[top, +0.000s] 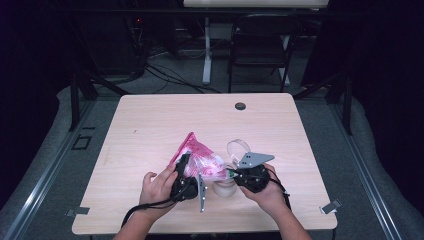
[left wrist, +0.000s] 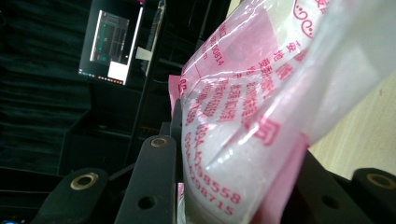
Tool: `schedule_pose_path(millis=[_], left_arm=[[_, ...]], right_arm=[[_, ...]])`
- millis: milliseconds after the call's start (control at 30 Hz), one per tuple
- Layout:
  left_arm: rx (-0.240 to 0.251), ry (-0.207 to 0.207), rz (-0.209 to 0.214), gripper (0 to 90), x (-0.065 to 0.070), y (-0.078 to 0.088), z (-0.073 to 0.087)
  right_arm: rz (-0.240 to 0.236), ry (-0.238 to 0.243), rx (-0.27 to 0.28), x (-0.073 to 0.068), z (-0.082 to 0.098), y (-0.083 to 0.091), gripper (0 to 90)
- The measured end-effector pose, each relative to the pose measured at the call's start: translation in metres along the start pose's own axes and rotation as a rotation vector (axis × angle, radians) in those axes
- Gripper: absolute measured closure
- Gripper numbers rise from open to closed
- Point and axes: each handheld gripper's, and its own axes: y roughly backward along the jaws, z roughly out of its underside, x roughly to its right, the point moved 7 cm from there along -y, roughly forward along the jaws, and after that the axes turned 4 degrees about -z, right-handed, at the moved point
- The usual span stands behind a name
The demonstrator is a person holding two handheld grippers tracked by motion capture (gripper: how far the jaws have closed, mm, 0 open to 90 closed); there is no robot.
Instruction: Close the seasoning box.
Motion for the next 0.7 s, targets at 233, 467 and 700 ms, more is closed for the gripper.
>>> schedule_pose_path(millis=[233, 467, 700], left_arm=[[-0.006, 0.044, 0.03, 72.7, 0.002, -0.001, 0.003], [-0.013, 0.078, 0.071, 73.0, 0.005, -0.002, 0.008], [-0.021, 0.141, 0.093, 73.2, 0.011, -0.004, 0.012]], right_arm=[[0.008, 0.007, 0.008, -0.002, -0.002, 0.0, 90.0], [0.006, 0.003, 0.019, -0.003, -0.004, 0.0, 90.0], [0.005, 0.002, 0.031, -0.005, -0.005, 0.0, 90.0]])
